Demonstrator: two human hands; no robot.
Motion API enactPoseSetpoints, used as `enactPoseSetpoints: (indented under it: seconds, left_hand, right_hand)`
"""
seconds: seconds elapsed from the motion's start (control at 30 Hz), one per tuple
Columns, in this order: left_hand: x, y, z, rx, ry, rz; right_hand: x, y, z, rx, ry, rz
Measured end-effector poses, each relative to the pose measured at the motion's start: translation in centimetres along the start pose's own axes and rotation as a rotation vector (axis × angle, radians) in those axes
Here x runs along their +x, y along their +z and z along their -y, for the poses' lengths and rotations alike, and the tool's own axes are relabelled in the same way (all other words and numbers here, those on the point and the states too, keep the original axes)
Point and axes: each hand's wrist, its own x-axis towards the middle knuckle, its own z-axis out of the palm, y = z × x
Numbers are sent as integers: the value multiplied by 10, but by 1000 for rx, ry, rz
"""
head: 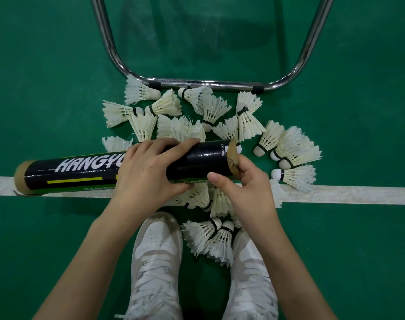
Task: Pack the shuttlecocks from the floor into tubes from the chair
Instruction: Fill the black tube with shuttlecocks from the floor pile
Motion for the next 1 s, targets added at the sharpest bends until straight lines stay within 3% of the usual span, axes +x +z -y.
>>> enactPoseSetpoints:
  seconds: [0.27,0.47,1.0]
  left_hand:
    - [0,-1,-1,-17,-11,1]
    - [-1,-2,-2,5,13,13]
    - [1,-1,17,-24,-104,86]
  right_hand:
    - [9,-10,8,-50,4,83]
    - [13,-18,17,29,96,296]
    - [31,-45,14,-150,59,249]
